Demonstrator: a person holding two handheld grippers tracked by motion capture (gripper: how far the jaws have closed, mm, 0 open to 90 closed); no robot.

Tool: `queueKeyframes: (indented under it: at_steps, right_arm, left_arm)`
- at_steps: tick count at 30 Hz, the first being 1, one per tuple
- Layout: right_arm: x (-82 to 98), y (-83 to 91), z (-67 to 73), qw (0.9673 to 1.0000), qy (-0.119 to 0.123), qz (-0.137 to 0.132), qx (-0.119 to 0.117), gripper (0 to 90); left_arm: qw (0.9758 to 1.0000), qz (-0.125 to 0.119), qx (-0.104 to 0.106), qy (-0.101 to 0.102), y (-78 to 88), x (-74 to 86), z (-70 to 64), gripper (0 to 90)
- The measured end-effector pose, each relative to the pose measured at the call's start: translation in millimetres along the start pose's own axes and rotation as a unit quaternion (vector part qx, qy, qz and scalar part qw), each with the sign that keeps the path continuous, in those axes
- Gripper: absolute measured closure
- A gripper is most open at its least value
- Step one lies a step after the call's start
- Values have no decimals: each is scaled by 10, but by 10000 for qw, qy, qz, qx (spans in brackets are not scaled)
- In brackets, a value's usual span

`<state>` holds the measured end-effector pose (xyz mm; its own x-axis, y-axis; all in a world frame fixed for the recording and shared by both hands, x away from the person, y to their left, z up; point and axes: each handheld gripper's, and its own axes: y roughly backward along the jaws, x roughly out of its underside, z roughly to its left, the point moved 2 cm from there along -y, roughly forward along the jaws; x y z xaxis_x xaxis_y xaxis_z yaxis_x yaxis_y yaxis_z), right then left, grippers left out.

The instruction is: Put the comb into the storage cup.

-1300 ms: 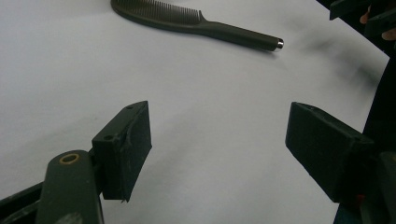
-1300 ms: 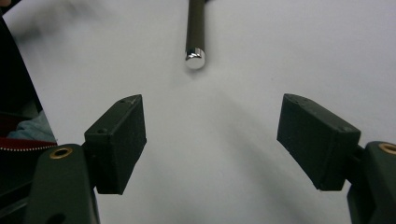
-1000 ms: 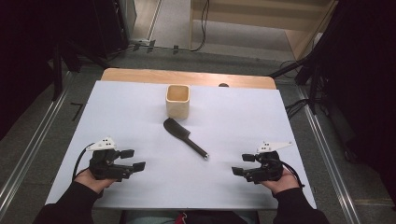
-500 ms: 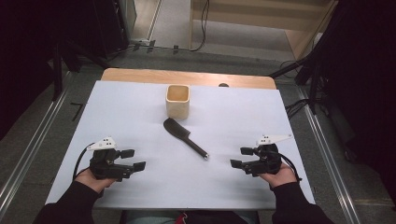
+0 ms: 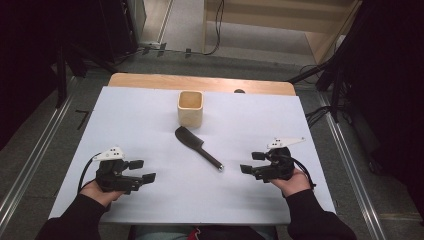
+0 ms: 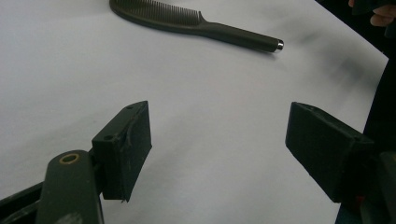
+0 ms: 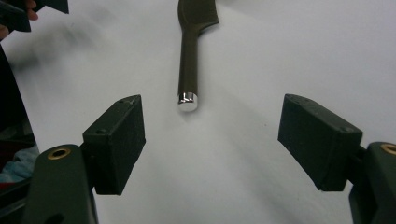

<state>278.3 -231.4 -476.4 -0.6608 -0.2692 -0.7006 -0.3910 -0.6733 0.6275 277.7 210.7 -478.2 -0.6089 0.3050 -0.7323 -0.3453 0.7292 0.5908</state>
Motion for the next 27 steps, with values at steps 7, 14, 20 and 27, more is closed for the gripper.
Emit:
queueKeyframes:
  at_steps: [7,14,20,27]
  right_arm:
    - [-74,-67,27,9999,-92,-36,-72,197]
    - [-158,-188,81,10000,-73,-43,-13,197]
    - [-263,-290,115,9999,-80,-80,16,199]
    - [-333,-409,139,9999,-92,-48,13,201]
  left_arm:
    - [10000,3,0,-8,2,0,-1,230]
    - [10000,0,9,-1,5,0,0,230]
    - [10000,-2,15,-23,5,-1,-4,229]
    - [10000,1,9,-17,7,-1,-2,230]
